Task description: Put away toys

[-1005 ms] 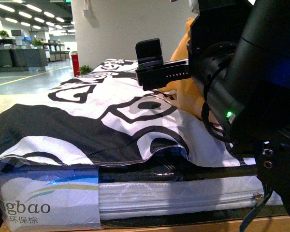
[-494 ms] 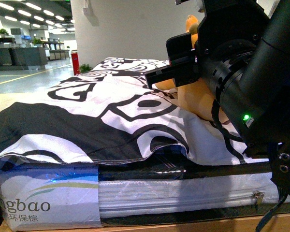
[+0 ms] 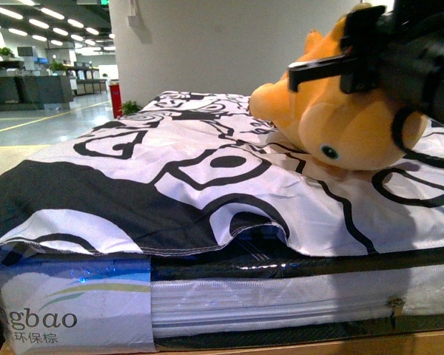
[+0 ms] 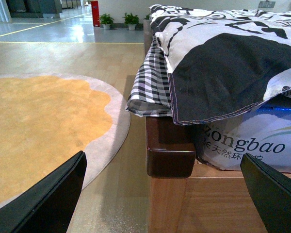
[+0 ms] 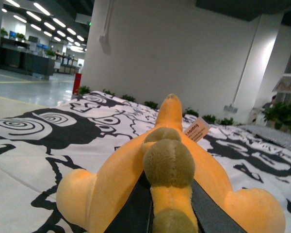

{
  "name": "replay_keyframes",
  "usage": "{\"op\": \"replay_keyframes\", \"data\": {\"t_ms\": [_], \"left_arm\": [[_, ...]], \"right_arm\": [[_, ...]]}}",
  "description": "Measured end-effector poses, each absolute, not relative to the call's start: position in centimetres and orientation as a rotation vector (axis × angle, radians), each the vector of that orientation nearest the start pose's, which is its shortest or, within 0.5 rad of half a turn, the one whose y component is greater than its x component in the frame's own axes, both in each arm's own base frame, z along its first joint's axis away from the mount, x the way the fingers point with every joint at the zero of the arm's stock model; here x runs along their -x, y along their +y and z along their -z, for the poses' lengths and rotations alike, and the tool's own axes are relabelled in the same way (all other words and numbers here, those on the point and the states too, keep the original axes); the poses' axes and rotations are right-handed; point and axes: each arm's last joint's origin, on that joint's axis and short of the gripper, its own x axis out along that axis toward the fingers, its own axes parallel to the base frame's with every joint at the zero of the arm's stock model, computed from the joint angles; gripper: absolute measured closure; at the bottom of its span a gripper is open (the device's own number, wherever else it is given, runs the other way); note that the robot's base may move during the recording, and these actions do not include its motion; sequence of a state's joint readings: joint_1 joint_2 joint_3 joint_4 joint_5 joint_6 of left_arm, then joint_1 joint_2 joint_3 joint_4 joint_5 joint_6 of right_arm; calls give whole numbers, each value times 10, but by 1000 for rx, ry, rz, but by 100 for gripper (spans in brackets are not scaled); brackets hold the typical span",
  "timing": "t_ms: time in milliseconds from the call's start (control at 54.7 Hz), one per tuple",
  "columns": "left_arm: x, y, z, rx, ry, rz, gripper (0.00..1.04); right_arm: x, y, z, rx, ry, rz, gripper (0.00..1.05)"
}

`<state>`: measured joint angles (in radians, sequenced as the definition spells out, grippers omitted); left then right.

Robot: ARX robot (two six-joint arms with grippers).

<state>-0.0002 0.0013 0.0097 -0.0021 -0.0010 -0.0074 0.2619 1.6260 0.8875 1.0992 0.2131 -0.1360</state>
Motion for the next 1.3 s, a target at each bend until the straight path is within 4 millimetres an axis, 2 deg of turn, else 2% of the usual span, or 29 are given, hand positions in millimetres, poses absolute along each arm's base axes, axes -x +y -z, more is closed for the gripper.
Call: {"op": "replay_keyframes", "data": {"t_ms": [110,146,256,384,530,750,1133,1298], "left_arm": [[-97,0,-167,7,-6,-1,6],[-97,0,-167,7,-6,-1,6],[-97,0,-167,7,-6,-1,6],[-97,0,-167,7,-6,-1,6],[-97,0,-167,7,-6,-1,6],[-97,0,-167,7,-6,-1,6],[-97,0,-167,7,-6,-1,6],[-97,0,-167,7,-6,-1,6]], "right_arm": [[-330,54,-300,-43,-372,-64,96],[-323,38,-313,-80,-399,-82,96],[-303,13,-331,-127,-445,-133,96],[-281,-6,-333,-155,-450,-171,96],[-254,-26,-324,-198,-419,-206,96],[-228,-38,-319,-211,-414,-201,96],[-216,-43,-303,-201,-309,-97,96],[-215,-44,-303,-183,-306,-85,96]]}}
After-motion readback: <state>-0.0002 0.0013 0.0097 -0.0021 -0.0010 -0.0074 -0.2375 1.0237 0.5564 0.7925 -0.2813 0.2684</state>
